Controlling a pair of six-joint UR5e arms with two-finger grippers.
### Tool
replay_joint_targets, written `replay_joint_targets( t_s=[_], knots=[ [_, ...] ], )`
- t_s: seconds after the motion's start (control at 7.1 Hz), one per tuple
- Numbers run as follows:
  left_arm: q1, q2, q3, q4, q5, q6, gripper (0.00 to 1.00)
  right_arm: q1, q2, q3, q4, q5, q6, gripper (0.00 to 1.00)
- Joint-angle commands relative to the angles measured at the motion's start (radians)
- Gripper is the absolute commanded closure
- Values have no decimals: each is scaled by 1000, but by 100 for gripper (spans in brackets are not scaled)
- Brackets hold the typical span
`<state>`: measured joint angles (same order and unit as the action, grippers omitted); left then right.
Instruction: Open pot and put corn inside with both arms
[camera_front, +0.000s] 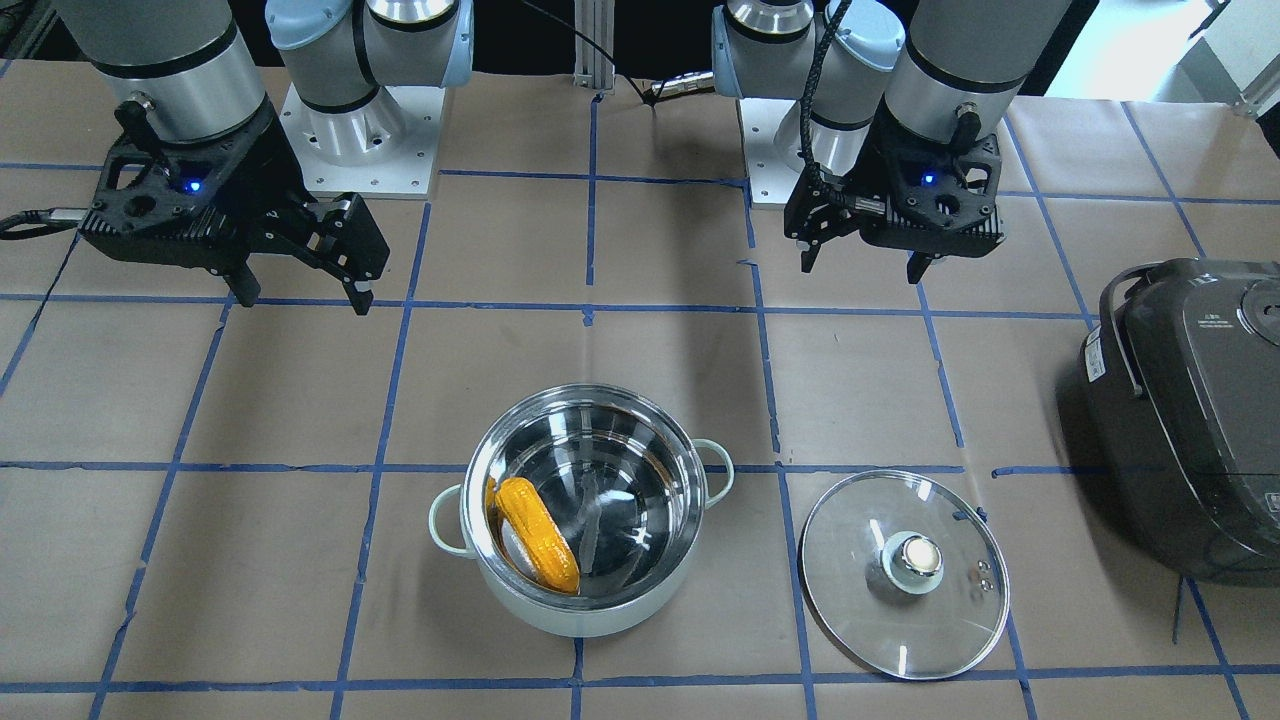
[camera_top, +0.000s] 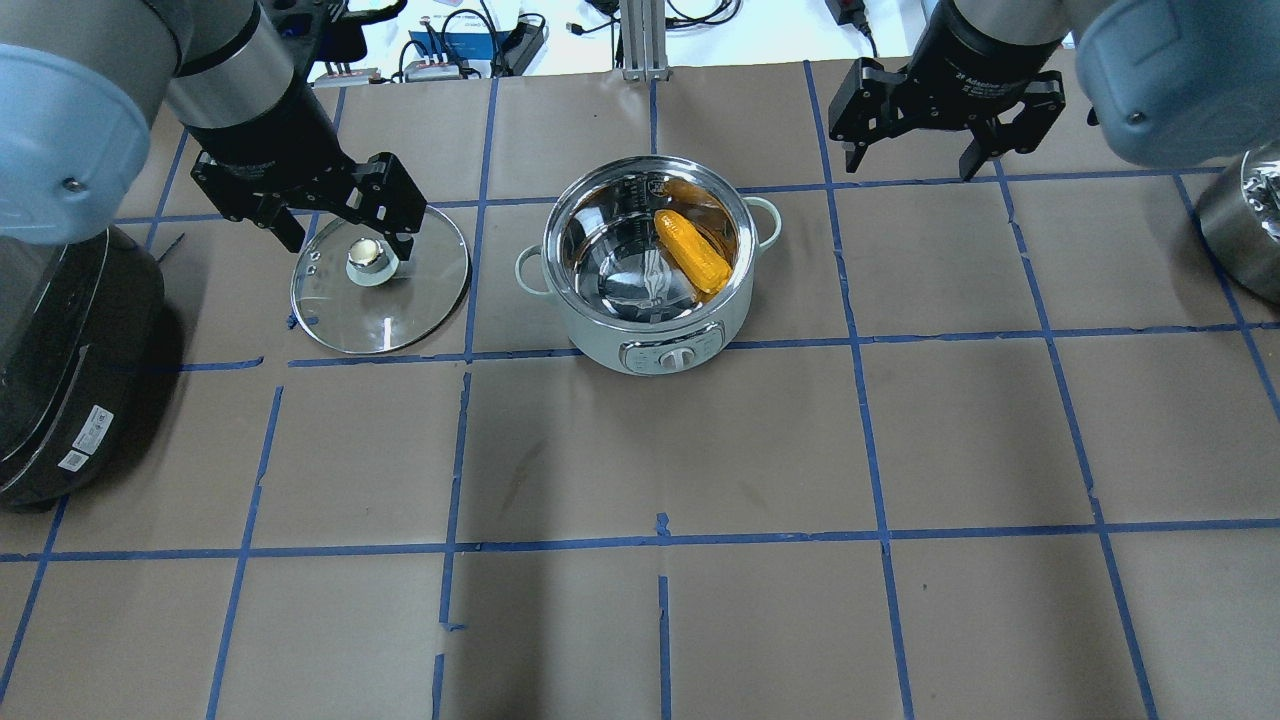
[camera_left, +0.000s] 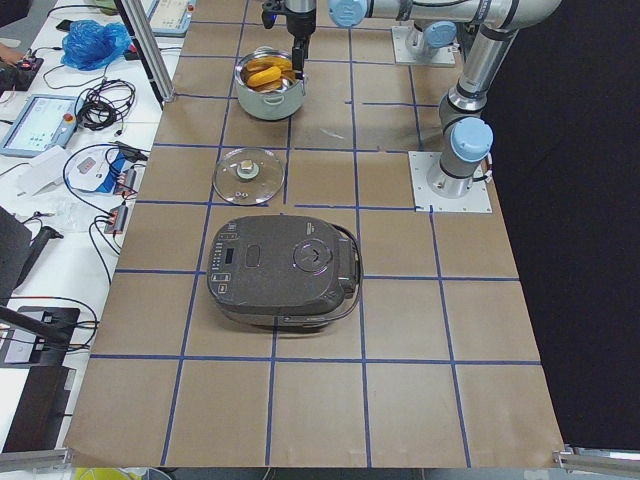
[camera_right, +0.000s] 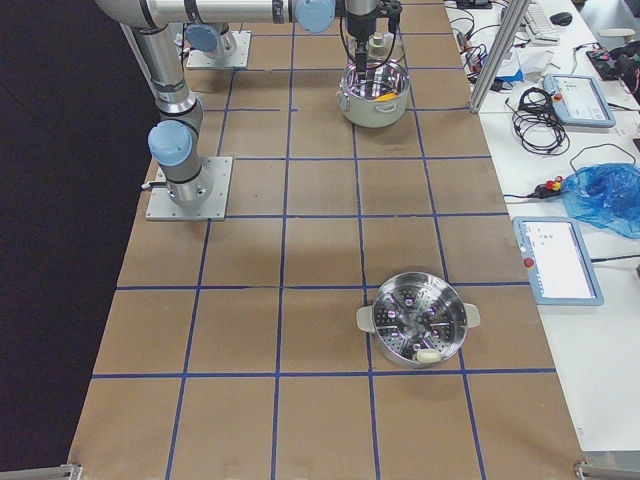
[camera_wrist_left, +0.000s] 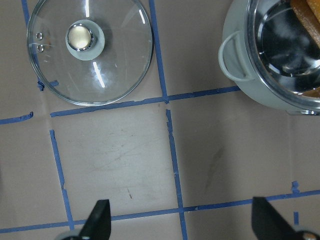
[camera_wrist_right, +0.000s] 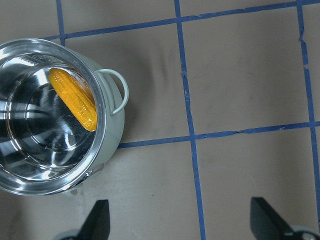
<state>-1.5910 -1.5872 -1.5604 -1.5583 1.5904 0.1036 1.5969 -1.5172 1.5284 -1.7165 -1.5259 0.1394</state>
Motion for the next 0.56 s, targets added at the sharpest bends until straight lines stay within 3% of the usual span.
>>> replay_joint_targets(
  t_s=[0.0, 0.42],
  knots=[
    [8, 1, 2, 1, -1, -1, 0, 0, 2, -1, -2, 1, 2, 0],
    [9, -4, 2, 10, -3, 1, 0, 0, 5, 1, -44, -2, 0, 0]
  ],
)
